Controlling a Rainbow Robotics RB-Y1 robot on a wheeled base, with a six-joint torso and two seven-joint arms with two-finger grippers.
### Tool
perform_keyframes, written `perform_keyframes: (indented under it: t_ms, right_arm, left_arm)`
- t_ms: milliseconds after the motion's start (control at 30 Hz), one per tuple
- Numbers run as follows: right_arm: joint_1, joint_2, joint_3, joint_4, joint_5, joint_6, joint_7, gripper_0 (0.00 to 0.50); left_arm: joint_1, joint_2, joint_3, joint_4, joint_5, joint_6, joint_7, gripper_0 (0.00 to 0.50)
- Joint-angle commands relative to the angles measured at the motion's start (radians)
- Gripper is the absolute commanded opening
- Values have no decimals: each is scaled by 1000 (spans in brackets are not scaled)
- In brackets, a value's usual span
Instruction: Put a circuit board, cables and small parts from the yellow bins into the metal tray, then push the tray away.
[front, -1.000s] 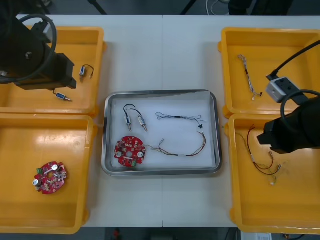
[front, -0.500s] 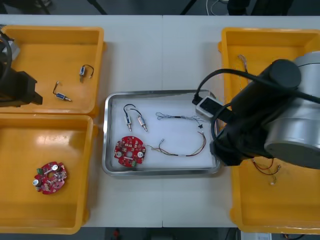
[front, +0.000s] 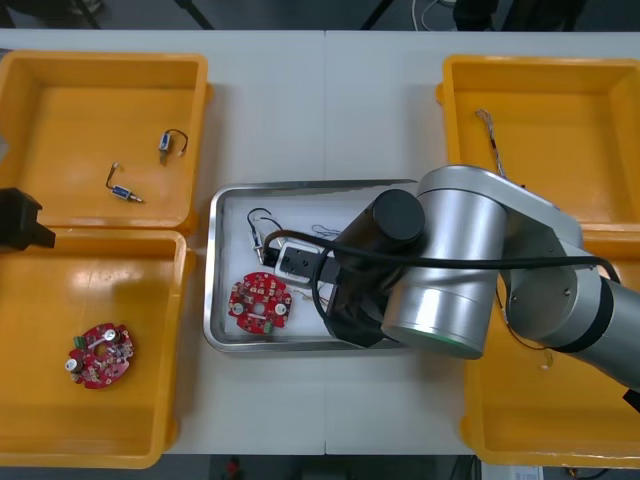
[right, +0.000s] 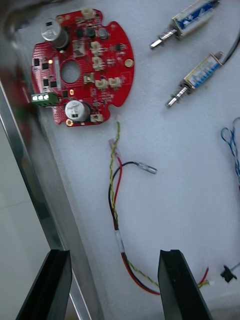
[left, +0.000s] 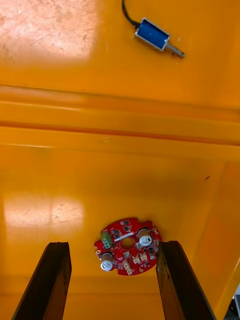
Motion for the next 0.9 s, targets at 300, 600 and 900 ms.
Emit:
perform_keyframes:
  t_ms: [300,600,900]
  right_arm:
    - [-79,58,214,56,73,-45,63,500]
    - [-79,77,305,74,146,-74,57,500]
    - [-80,104,338,133,186,-92,66,500]
  left_arm:
    - [154,48,150,-103,32,-15,-157,500]
    - [172,45,162,-118,40,-15,-166,500]
    - [172,45,161,-118,55,-15,-177,500]
